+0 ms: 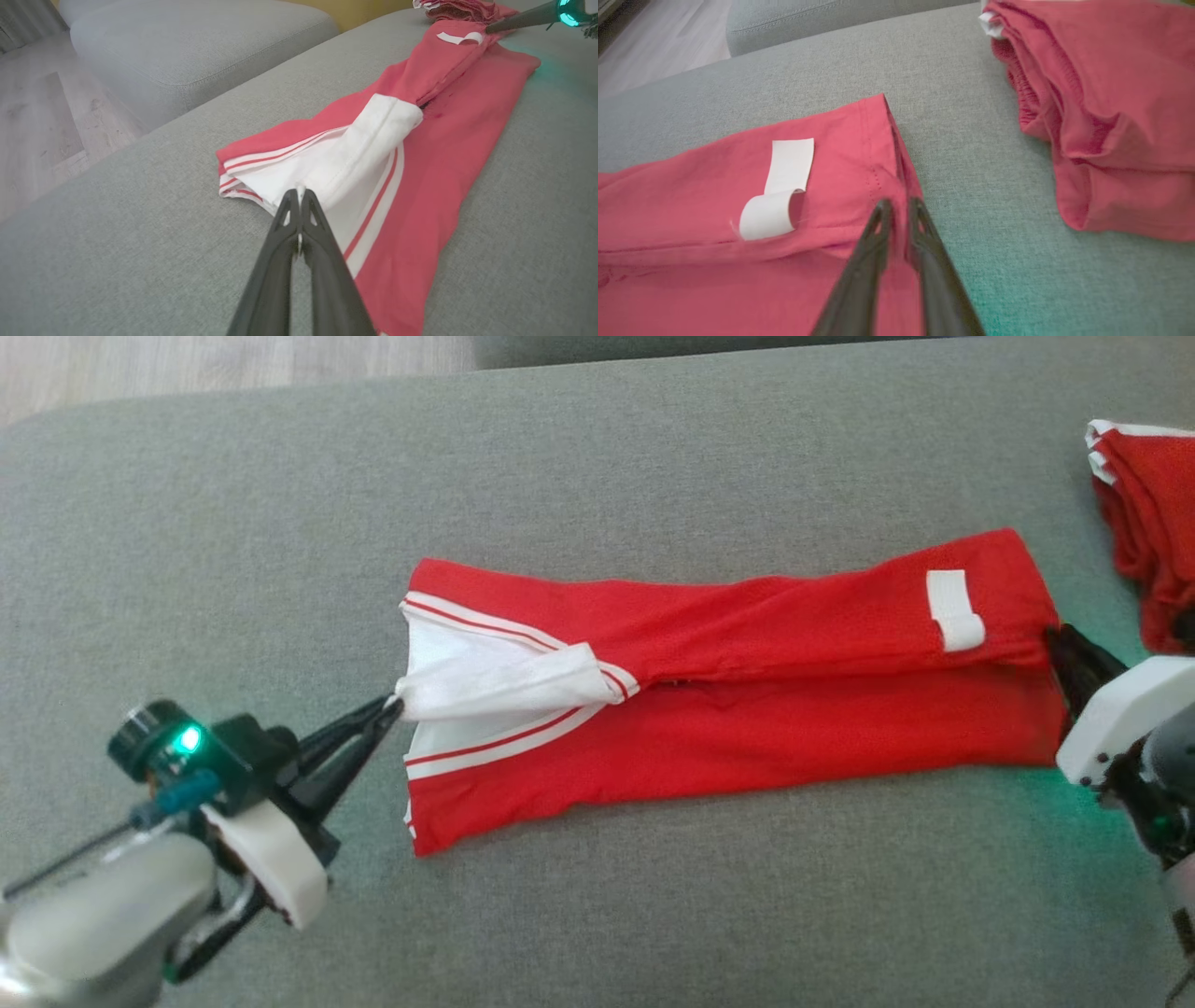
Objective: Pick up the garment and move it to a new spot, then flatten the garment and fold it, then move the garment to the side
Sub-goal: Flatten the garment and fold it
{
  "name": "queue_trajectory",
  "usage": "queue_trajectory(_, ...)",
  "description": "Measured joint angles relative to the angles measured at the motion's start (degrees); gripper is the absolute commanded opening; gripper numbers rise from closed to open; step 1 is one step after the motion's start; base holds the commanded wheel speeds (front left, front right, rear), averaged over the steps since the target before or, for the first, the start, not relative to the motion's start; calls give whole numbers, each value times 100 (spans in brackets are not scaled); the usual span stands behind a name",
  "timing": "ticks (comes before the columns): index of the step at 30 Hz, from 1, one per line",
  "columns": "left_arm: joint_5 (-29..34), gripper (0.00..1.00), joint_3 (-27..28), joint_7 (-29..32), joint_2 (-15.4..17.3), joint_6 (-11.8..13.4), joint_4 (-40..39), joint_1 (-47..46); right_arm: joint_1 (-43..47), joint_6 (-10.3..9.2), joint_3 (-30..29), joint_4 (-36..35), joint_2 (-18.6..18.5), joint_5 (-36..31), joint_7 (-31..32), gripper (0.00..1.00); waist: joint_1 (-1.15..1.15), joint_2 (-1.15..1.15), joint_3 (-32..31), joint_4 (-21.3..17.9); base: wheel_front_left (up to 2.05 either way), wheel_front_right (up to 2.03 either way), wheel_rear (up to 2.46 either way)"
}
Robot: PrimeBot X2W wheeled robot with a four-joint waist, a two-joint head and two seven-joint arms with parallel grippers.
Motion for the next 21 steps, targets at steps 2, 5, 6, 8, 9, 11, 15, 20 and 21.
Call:
queue_trajectory(2, -48, 100, 131, -110, -167, 208, 62, 176, 105, 1, -160, -116, 121, -82, -129, 100, 0, 0, -28, -3, 0, 0, 0)
queue_trajectory(5, -108, 100, 442, -186, -425, 632, 131, 554, 360, 1, -455, -354, 304, -152, -541, 100, 0, 0, -118, -2, 0, 0, 0)
queue_trajectory(6, -136, 100, 677, -188, -527, 803, 118, 725, 486, 0, -589, -427, 370, -162, -701, 100, 0, 0, -154, 6, 0, 0, 0)
queue_trajectory(8, -22, 100, 1300, -188, -771, 1135, -74, 1119, 810, 1, -872, -599, 536, -162, -1083, 100, 0, 0, -231, 41, 0, 0, 0)
queue_trajectory(9, 101, 100, 1624, -189, -915, 1281, -197, 1333, 987, 0, -980, -676, 627, -162, -1239, 100, 0, 0, -273, 65, 0, 0, 0)
queue_trajectory(11, 247, 100, 1945, -190, -1058, 1396, -308, 1569, 1167, 0, -1070, -751, 720, -162, -1380, 100, 0, 0, -315, 91, 0, 0, 0)
queue_trajectory(15, 942, 100, 3094, -205, -1569, 1700, -656, 2749, 1682, 0, -1340, -842, 1058, -179, -1680, 100, -1, 0, -492, 191, 0, 0, 0)
queue_trajectory(20, 2041, 100, 4116, -205, -2295, 1795, -1062, 3874, 1736, 0, -1569, -673, 1112, -335, -1730, 100, -1, 0, -654, 378, 0, 0, 0)
queue_trajectory(21, 2230, 100, 4300, -207, -2455, 1811, -1159, 4009, 1702, 0, -1619, -599, 1117, -376, -1729, 100, -1, 0, -681, 424, 0, 0, 0)
